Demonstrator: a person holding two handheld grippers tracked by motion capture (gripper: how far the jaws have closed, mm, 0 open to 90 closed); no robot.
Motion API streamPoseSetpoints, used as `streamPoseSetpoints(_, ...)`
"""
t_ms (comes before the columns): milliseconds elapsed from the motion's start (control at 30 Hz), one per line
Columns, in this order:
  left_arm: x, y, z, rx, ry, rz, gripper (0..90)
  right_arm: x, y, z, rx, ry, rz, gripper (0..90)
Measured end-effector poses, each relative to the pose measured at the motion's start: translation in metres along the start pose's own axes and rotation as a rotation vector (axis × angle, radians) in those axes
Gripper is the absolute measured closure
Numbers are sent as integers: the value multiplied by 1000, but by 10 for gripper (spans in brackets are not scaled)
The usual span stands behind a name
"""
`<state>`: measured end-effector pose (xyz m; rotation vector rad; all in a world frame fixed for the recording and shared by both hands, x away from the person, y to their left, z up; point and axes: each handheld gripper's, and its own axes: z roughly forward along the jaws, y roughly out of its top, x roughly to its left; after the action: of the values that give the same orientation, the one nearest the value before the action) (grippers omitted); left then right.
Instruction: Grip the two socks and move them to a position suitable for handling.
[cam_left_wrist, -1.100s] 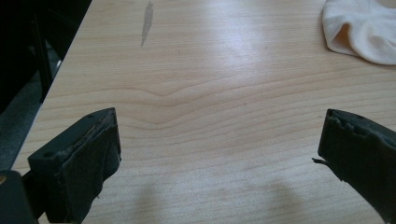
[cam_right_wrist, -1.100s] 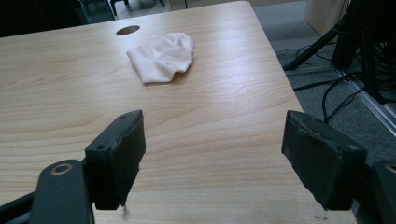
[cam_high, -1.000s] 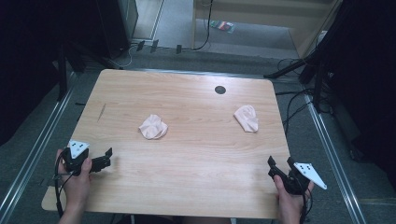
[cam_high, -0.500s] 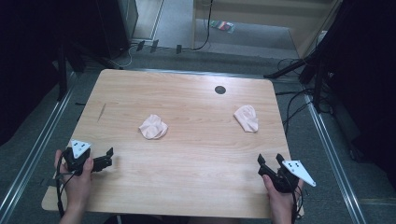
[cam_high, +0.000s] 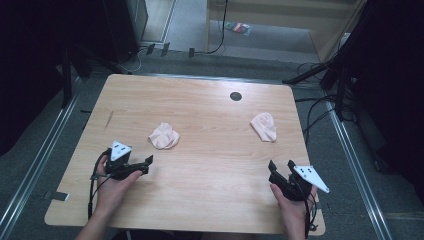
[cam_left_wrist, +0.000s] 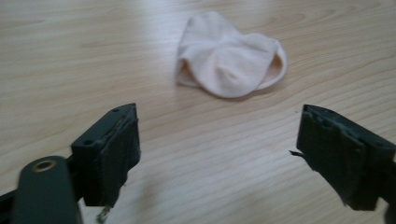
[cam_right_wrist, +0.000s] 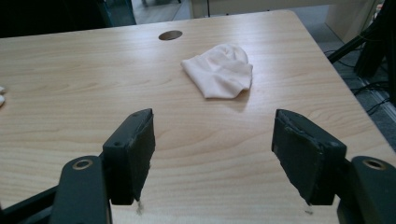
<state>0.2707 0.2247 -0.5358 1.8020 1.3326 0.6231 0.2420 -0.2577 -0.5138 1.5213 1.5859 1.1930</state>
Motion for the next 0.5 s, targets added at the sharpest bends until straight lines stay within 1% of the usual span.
streamPoseSetpoints(33, -4, 3, 4, 0, -8, 9, 150, 1, 3, 0, 2, -8, -1, 312)
streamPoseSetpoints(100, -13, 9, 11, 2, -8, 19, 188, 3, 11, 2, 6, -27, -8, 312)
streamPoseSetpoints(200, -22, 19, 22, 4, -10, 13, 231, 5, 20, 8, 4, -16, 22, 307)
streamPoseSetpoints(267, -28, 25, 28, 2, -20, 6, 258, 8, 24, 12, -1, -14, 26, 300)
streamPoseSetpoints(367, -34, 31, 40, 9, -23, 26, 275, 11, 26, 17, 1, -5, 14, 271)
streamPoseSetpoints(433, -38, 34, 48, 32, -9, 41, 293, 12, 24, 19, -3, -5, 0, 261)
streamPoseSetpoints(467, -38, 34, 48, 32, -9, 41, 298, 12, 22, 19, -6, -7, -2, 260)
streamPoseSetpoints(500, -40, 37, 59, 57, 3, 43, 307, 10, 19, 19, -13, -6, -11, 260)
